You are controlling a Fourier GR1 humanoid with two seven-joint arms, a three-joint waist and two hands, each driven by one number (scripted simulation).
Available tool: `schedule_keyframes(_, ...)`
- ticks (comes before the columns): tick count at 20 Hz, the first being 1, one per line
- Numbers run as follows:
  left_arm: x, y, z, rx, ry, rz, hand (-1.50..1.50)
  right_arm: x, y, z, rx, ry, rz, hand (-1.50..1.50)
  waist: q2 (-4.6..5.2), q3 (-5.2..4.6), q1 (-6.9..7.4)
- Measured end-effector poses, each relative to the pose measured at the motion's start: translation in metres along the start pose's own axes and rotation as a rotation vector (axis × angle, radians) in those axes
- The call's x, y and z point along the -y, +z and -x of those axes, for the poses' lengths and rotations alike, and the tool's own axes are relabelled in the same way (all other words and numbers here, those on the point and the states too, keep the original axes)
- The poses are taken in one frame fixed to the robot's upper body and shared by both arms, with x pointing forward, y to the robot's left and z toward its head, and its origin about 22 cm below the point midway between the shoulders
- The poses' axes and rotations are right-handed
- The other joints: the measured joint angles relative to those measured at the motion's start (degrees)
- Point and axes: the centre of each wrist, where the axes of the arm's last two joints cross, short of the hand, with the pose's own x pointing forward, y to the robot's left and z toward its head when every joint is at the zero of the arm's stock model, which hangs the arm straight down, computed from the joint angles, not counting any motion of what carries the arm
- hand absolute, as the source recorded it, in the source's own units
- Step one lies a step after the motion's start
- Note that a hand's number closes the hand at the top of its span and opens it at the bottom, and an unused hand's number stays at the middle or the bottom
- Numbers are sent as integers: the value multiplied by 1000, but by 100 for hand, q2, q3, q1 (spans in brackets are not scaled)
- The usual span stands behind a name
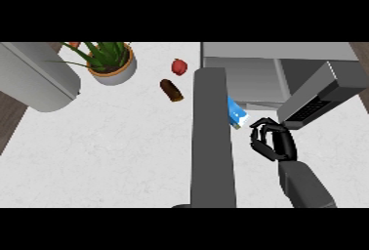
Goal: Pick up the milk, place it into the microwave and close the microwave
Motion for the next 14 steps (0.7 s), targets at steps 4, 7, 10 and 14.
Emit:
schedule_keyframes(4, 3, 4, 3, 9, 18, 1, -150, 0, -26, -12, 28, 8, -5, 150, -4, 3, 1)
schedule_keyframes(7, 0, 0, 2, 11, 11, 4, -150, -2, -53, -25, 46, 24, -21, 150, 6, 4, 12)
schedule_keyframes(10, 0, -3, 2, 10, 15, 7, -150, 5, -71, -36, 46, 50, -23, 150, 33, 8, 69)
schedule_keyframes(14, -1, -12, 2, 18, 17, 30, -150, 14, -97, -53, 34, 78, -24, 150, 73, 11, 132)
